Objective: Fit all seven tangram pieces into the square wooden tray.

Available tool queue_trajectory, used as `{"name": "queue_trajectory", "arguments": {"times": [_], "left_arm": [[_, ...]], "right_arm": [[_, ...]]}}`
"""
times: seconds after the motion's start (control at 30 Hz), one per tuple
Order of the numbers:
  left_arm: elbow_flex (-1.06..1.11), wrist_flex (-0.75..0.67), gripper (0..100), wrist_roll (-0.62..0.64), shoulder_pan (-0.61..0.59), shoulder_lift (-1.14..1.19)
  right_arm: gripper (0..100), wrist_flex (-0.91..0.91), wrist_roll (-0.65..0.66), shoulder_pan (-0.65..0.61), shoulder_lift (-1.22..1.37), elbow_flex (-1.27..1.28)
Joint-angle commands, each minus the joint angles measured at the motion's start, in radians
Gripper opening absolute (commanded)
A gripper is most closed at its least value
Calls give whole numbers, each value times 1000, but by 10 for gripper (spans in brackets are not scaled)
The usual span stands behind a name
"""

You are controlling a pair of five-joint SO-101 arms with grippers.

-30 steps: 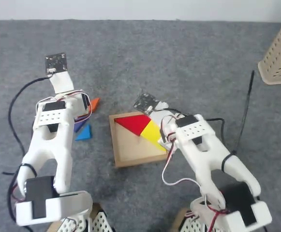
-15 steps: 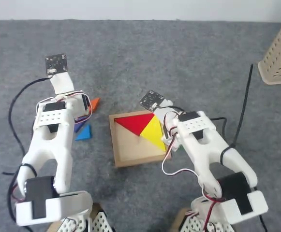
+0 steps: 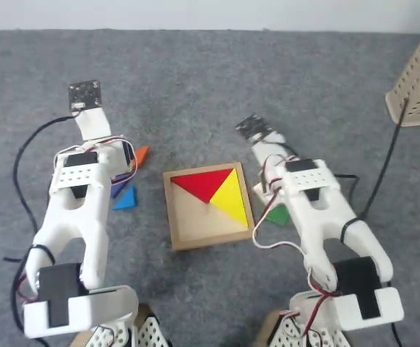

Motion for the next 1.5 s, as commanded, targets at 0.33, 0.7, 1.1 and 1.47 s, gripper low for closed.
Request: {"name": "queue_trajectory", "arguments": {"times": [0.33,0.7,1.1,1.47], "left_arm": [[-762,657,167,-477,-37,408],[-1230,868,167,-692,55,772],[-1293,878,167,-801,46,924],[-1296,881,136,-807,35,990]], "right_arm": [[246,263,-78,125,-222,-31],[246,265,-74,265,-298,130],[246,12,26,389,-302,359],[246,-2,14,412,-292,361]]}}
